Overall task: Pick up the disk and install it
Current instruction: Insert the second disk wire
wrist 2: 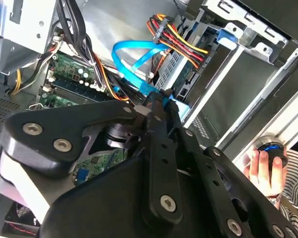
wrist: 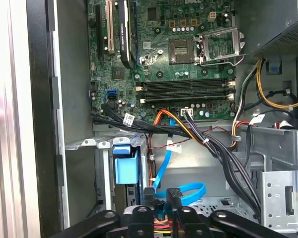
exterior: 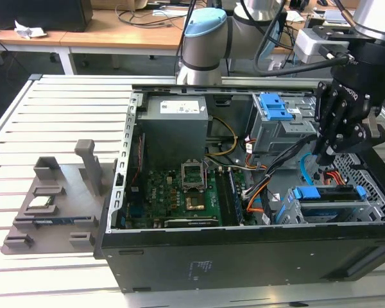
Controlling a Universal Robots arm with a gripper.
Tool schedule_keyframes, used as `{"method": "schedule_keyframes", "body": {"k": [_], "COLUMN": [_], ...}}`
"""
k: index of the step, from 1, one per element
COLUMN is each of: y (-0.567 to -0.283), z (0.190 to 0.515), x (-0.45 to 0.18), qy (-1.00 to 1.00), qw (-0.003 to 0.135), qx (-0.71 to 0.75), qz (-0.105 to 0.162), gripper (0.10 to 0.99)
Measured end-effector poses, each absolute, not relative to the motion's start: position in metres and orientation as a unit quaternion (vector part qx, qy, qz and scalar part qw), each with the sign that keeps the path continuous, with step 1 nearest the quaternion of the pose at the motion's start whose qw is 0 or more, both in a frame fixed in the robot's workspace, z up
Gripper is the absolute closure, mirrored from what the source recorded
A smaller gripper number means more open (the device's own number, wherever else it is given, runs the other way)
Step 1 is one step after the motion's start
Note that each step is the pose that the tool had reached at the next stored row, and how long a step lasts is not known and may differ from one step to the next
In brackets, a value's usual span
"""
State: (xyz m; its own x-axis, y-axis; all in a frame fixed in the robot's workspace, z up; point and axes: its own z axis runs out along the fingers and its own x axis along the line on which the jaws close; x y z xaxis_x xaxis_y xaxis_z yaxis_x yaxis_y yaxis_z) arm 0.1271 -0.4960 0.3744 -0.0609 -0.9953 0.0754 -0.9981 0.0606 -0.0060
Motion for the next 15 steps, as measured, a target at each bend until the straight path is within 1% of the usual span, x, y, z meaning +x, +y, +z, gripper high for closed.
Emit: {"method": "schedule_keyframes", "body": {"k": [1, 6, 10, 15], "y": [-0.496, -0.498, -0.512, -0.52], "z": [0.374, 0.374, 0.374, 0.361], "x": [0.127, 0.127, 0.127, 0.129], "qy": [-0.728, -0.728, -0.728, -0.728], "qw": [0.025, 0.026, 0.027, 0.027], "qx": [0.685, 0.685, 0.685, 0.685], "qz": [0.028, 0.028, 0.029, 0.029], "gripper": [0.925, 0.925, 0.925, 0.925]}}
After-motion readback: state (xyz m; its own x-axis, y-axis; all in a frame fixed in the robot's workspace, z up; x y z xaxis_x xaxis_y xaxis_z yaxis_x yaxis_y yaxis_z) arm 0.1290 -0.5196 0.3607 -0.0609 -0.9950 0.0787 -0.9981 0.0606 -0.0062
